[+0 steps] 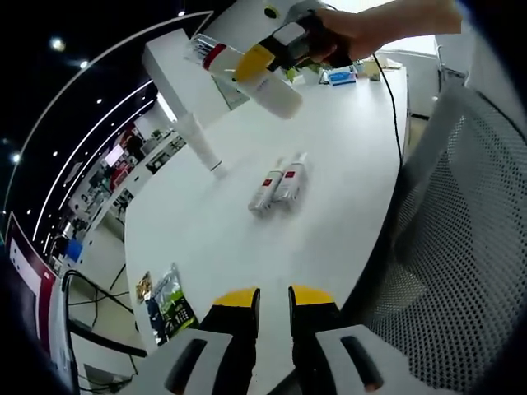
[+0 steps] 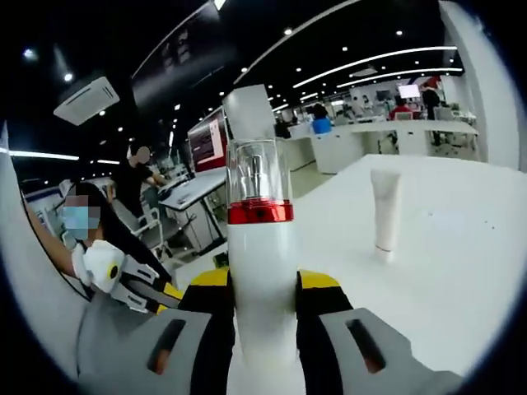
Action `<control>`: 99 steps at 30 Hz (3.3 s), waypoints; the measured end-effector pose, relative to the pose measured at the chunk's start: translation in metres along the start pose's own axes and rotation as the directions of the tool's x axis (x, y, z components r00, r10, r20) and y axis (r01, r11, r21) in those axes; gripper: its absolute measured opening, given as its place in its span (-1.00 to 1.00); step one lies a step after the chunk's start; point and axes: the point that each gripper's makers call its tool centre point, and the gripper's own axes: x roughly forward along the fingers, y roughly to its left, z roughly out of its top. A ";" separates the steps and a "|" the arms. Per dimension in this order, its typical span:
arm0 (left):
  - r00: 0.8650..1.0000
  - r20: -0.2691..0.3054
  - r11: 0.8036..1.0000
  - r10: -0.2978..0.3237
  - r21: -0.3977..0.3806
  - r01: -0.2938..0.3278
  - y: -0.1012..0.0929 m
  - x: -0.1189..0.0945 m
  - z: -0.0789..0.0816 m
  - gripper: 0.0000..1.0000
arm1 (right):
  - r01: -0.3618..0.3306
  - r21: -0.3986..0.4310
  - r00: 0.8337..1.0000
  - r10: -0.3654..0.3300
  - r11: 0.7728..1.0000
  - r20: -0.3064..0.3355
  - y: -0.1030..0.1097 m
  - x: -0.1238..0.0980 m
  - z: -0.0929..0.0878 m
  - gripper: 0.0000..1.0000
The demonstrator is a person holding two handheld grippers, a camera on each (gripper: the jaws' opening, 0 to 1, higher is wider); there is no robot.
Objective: Arrange the skincare products in the storage area until every visible bottle or jar stands upright without overlapping.
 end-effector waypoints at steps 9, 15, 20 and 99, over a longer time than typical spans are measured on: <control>0.996 0.094 0.995 0.003 -0.100 0.006 0.007 -0.009 0.015 -0.70 | -0.051 0.015 0.998 0.051 0.999 0.047 0.022 -0.007 -0.008 -0.51; 0.988 0.152 0.991 -0.014 -0.132 0.034 0.006 -0.018 0.028 -0.70 | -0.075 0.021 0.995 0.074 0.997 0.073 0.033 -0.010 -0.013 -0.50; 0.983 0.170 0.958 0.069 -0.285 -0.018 0.029 -0.029 0.033 -0.70 | -0.080 0.033 0.995 0.078 0.996 0.066 0.035 -0.012 -0.022 -0.50; 0.642 0.703 0.553 -0.304 -0.418 0.720 -0.067 -0.063 0.152 -0.25 | -0.489 0.168 0.872 0.475 0.856 0.120 0.152 -0.006 -0.026 -0.48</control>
